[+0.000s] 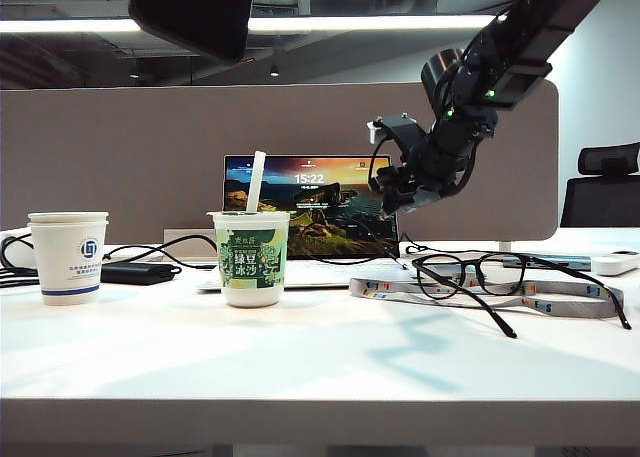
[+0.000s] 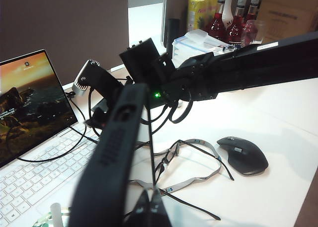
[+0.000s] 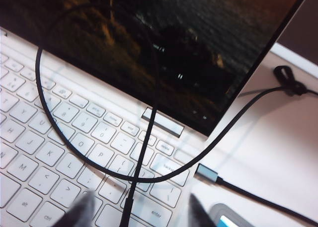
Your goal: Pick up the black phone, pick up the charger plug, insert the charger plug into the phone's charging port, and finally place the connected phone back on the desk.
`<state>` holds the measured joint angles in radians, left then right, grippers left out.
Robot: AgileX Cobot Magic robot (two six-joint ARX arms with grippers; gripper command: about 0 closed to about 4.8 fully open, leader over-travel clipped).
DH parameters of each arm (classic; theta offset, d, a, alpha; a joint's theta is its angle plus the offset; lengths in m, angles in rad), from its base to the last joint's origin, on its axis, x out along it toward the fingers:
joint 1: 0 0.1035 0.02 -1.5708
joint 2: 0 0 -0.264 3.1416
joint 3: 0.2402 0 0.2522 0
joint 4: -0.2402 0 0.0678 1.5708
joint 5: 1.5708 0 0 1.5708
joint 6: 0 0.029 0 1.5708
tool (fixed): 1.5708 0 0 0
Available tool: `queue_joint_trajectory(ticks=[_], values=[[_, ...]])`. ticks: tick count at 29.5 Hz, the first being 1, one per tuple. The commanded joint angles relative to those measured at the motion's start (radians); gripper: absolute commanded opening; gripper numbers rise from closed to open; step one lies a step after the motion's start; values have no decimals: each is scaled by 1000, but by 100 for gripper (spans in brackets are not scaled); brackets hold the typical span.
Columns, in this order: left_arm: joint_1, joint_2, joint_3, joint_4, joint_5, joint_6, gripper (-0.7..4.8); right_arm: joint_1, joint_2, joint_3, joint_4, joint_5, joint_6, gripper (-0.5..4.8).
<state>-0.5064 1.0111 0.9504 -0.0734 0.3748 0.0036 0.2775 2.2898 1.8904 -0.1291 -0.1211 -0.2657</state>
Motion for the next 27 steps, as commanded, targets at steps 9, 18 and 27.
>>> queue_joint_trajectory(ticks=[9,18,27], values=[[0,-6,7,27,5,0,-7,-4,77,15,77,-42,0,220],[0,-5,7,15,4,0,-7,-4,118,26,110,-42,4,220],[0,-5,7,14,3,1,-7,-6,137,26,134,-42,13,216]])
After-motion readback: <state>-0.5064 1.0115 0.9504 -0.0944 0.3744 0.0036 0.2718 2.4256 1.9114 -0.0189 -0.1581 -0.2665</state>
